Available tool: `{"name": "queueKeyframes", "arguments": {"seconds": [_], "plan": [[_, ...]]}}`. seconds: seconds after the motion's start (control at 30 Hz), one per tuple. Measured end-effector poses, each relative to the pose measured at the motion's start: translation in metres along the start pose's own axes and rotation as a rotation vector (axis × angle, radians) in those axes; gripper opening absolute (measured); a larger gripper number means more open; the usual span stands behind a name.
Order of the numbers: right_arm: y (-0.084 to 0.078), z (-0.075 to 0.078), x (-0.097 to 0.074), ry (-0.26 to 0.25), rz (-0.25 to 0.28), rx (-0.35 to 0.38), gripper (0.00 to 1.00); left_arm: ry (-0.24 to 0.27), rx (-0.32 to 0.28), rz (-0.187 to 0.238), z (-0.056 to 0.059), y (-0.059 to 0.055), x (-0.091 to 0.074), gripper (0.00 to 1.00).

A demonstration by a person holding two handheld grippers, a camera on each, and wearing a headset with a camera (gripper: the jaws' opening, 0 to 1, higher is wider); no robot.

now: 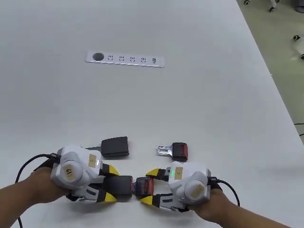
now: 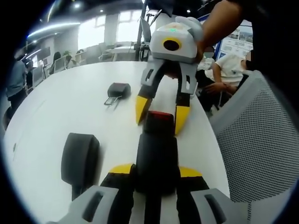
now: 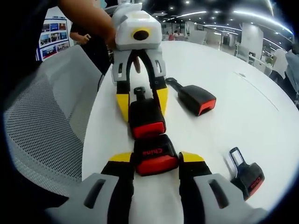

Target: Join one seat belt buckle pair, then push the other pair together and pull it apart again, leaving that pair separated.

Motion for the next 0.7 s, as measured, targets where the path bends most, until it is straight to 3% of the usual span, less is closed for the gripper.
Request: {"name": "queueKeyframes", "arguments": {"seconds": [0.1,0.17,0.23,0.33,0.47,0.7], "plan": [[-0.001,0.003,0.0,-0.016,-0.006,0.006,0.5,0.014,-0.002,-0.001,0.002,0.002,0.001,0.37],[-0.002,0.004,0.001,-0.024,-0.004,0.01,0.66,0.006,-0.018,0.005,0.006,0.005,0.003,0.52],[0.0,0.005,-0.002,-0.037,0.012,0.013,0.72,0.0,-0.038,-0.003,0.01,0.007,0.004,0.65],[0.005,0.007,-0.006,-0.055,0.035,0.002,0.77,0.012,-0.059,-0.032,0.013,0.006,0.0,0.71],[0.013,0.009,-0.013,-0.07,0.058,-0.004,0.8,0.022,-0.077,0.006,0.015,0.01,-0.008,0.77],[0.021,0.016,-0.03,-0.093,0.084,-0.017,0.8,0.075,-0.086,0.032,0.01,0.021,-0.027,0.81]]}}
Point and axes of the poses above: the centre of the closed fingertips' face, and the gripper's own axes: x roughly forward along the fingers, z roughly to its right, y roughly out of its top, the point moved 3 cm from there along -x, roughly backward along the fingers, and after that the axes turned 4 degrees about y, right-handed, at the moved point
